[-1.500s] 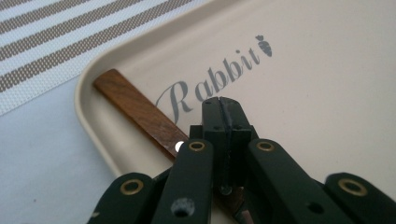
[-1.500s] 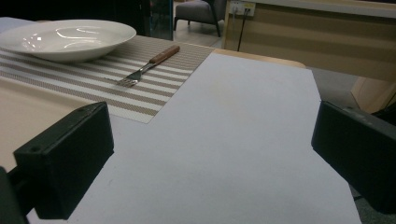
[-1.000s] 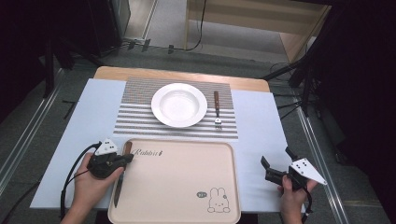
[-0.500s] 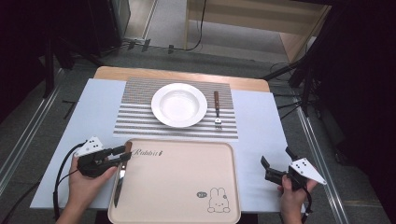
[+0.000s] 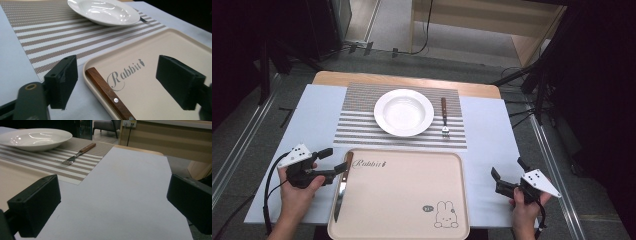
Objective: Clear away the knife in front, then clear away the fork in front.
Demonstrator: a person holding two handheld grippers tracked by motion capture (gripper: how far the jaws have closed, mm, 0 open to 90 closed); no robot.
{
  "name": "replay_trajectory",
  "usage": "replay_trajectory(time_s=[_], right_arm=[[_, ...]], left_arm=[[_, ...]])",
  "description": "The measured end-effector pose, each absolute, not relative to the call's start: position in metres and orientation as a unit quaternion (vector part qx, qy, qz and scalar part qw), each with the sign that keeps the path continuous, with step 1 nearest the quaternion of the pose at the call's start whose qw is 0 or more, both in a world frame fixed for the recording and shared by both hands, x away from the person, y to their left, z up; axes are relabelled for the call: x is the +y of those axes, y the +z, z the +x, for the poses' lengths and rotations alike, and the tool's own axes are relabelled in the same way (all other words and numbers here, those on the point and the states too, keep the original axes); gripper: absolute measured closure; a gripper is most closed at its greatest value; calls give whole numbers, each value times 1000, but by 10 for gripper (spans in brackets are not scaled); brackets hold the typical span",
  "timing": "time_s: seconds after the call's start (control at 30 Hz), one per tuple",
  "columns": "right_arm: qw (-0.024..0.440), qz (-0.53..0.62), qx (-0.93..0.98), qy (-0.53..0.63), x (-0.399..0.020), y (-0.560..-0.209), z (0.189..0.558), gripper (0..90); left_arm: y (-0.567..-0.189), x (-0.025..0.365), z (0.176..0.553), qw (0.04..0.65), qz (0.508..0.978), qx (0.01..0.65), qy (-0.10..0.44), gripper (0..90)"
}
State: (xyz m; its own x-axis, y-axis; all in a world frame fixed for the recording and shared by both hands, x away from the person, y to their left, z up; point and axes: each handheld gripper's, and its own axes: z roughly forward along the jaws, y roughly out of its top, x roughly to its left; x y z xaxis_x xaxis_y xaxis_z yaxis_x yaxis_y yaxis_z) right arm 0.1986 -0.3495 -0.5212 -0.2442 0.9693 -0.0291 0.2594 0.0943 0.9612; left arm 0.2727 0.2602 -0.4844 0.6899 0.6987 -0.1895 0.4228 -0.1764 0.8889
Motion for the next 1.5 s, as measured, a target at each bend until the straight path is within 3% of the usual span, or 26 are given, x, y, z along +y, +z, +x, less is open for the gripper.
replay_trajectory(time_s=[0.17, 0.23, 0.43, 0.47, 1.5], right_arm=[[379, 483, 635, 468, -349, -521, 199, 0], [380, 484, 635, 467, -349, -521, 199, 0], [380, 484, 636, 466, -349, -521, 199, 0], [380, 484, 635, 466, -349, -521, 199, 0], [379, 485, 639, 461, -348, -517, 199, 0]], left_arm=[[-482, 271, 272, 540, 742, 373, 136, 118], [-481, 275, 272, 549, 736, 374, 131, 60], [-479, 288, 272, 556, 723, 385, 142, 58], [-479, 289, 272, 557, 721, 387, 143, 6], [-482, 323, 273, 567, 696, 405, 172, 0]])
